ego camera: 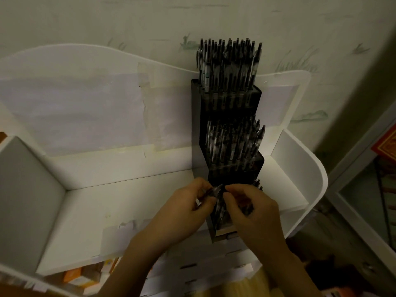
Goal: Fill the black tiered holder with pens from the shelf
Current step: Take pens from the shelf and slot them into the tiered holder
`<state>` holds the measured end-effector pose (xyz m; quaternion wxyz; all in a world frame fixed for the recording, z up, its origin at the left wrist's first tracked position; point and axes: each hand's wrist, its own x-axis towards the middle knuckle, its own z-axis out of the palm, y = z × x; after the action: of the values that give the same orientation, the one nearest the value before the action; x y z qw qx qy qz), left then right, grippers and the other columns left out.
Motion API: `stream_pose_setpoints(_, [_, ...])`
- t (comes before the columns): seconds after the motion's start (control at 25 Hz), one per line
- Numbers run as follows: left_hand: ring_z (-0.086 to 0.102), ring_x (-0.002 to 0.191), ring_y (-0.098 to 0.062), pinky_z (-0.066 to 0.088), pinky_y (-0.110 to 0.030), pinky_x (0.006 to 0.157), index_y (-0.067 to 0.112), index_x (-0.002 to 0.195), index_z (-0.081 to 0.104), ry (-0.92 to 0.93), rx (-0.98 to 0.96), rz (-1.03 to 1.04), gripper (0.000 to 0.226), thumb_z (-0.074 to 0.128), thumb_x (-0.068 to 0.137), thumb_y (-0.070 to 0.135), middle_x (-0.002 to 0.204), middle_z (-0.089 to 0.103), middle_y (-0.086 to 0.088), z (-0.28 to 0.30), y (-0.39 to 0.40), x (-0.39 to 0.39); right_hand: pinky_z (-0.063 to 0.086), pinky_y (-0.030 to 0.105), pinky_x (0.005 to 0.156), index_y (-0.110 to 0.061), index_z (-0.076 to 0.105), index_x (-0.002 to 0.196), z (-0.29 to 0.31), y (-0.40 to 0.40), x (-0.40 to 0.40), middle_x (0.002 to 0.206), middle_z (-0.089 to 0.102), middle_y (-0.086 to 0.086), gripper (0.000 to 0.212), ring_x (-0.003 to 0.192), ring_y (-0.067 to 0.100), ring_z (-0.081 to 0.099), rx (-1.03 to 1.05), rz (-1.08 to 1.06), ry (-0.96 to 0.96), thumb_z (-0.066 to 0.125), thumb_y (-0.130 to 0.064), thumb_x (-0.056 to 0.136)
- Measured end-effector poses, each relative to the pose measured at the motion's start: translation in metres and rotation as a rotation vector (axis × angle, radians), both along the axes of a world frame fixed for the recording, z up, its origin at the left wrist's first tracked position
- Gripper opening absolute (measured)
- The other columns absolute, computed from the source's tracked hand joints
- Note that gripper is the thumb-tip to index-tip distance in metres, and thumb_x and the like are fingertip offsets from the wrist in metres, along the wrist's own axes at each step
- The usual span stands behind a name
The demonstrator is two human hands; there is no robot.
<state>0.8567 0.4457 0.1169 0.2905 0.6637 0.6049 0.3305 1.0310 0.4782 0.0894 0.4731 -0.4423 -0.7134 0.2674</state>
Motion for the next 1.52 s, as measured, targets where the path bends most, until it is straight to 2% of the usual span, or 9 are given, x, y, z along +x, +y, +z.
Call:
stream_pose_setpoints(0.08, [0.056, 0.058, -0.003, 0.044, -0.023, 0.049, 0.037, 0.102, 0.051, 0.025, -0.002, -0.032, 0.007, 0.050, 0.095, 0.037, 0.081, 0.060, 0.010, 0.000, -0.001, 0.006, 0.057, 0.021, 0.075, -0.022, 0.074, 0.101, 0.007, 0.002, -0.003, 0.088, 0.073, -0.010, 0.018, 0.084, 0.003, 0.068, -0.162, 0.051, 0.107, 0.069, -0.029, 0.085])
stream_pose_setpoints(0.2, [0.056, 0.062, -0.007, 0.053, -0.037, 0.057, 0.038, 0.104, 0.048, 0.079, 0.009, -0.041, 0.010, 0.048, 0.095, 0.042, 0.083, 0.060, 0.008, 0.001, -0.002, 0.012, 0.059, 0.025, 0.074, -0.024, 0.076, 0.092, 0.015, 0.003, -0.003, 0.083, 0.075, -0.008, 0.011, 0.082, 0.008, 0.071, -0.332, 0.113, 0.228, 0.071, -0.016, 0.085])
stream_pose_setpoints(0.44, [0.058, 0.084, -0.003, 0.053, -0.033, 0.073, 0.038, 0.115, 0.047, 0.257, 0.097, 0.053, 0.020, 0.048, 0.095, 0.042, 0.095, 0.060, 0.016, 0.010, -0.004, 0.005, 0.052, 0.010, 0.067, -0.024, 0.074, 0.088, 0.042, 0.005, 0.014, 0.078, 0.075, -0.008, 0.014, 0.075, 0.005, 0.071, -0.268, 0.015, 0.408, 0.069, -0.011, 0.085])
stream_pose_setpoints(0.68, [0.054, 0.110, -0.005, 0.047, -0.022, 0.085, 0.035, 0.133, 0.041, 0.414, 0.202, 0.134, 0.039, 0.044, 0.096, 0.047, 0.130, 0.053, 0.015, 0.011, -0.009, 0.001, 0.048, 0.006, 0.080, -0.031, 0.071, 0.093, 0.059, 0.003, 0.034, 0.081, 0.071, -0.022, 0.012, 0.083, -0.001, 0.067, 0.009, -0.066, 0.115, 0.065, -0.034, 0.083])
stream_pose_setpoints(0.88, [0.055, 0.106, -0.005, 0.043, -0.019, 0.081, 0.038, 0.135, 0.038, 0.415, 0.177, 0.142, 0.041, 0.044, 0.095, 0.047, 0.133, 0.051, 0.016, 0.007, -0.011, 0.005, 0.043, -0.002, 0.073, -0.021, 0.070, 0.096, 0.049, 0.002, 0.037, 0.082, 0.065, -0.017, 0.013, 0.088, -0.006, 0.062, 0.187, -0.071, -0.055, 0.065, -0.025, 0.085])
stream_pose_setpoints(1.08, [0.055, 0.109, -0.006, 0.047, -0.022, 0.083, 0.038, 0.134, 0.039, 0.430, 0.174, 0.165, 0.041, 0.045, 0.095, 0.048, 0.130, 0.053, 0.015, 0.004, -0.012, 0.008, 0.048, 0.005, 0.075, -0.014, 0.071, 0.100, 0.015, 0.007, 0.033, 0.086, 0.067, -0.006, 0.015, 0.078, 0.004, 0.065, 0.141, -0.014, -0.129, 0.066, -0.019, 0.087])
stream_pose_setpoints(1.28, [0.057, 0.108, -0.007, 0.049, -0.024, 0.086, 0.038, 0.134, 0.037, 0.455, 0.181, 0.185, 0.042, 0.046, 0.094, 0.048, 0.129, 0.055, 0.015, 0.004, -0.017, 0.011, 0.047, 0.003, 0.074, -0.013, 0.071, 0.100, -0.015, 0.011, 0.028, 0.088, 0.062, -0.010, 0.015, 0.077, -0.001, 0.061, 0.173, 0.048, -0.165, 0.068, -0.018, 0.086])
stream_pose_setpoints(1.4, [0.056, 0.109, -0.007, 0.047, -0.022, 0.085, 0.037, 0.134, 0.038, 0.453, 0.182, 0.197, 0.042, 0.046, 0.094, 0.047, 0.130, 0.055, 0.015, 0.005, -0.022, 0.013, 0.049, 0.005, 0.072, -0.015, 0.072, 0.100, -0.031, 0.012, 0.025, 0.087, 0.065, -0.009, 0.016, 0.077, 0.007, 0.066, 0.098, 0.100, -0.228, 0.074, -0.014, 0.084])
stream_pose_setpoints(1.52, [0.055, 0.111, -0.007, 0.047, -0.023, 0.087, 0.038, 0.135, 0.037, 0.461, 0.175, 0.210, 0.043, 0.045, 0.094, 0.048, 0.131, 0.053, 0.016, 0.006, -0.026, 0.015, 0.049, 0.003, 0.070, -0.019, 0.067, 0.104, -0.037, 0.011, 0.023, 0.085, 0.064, -0.017, 0.023, 0.076, 0.000, 0.066, 0.037, 0.112, -0.174, 0.075, -0.016, 0.083])
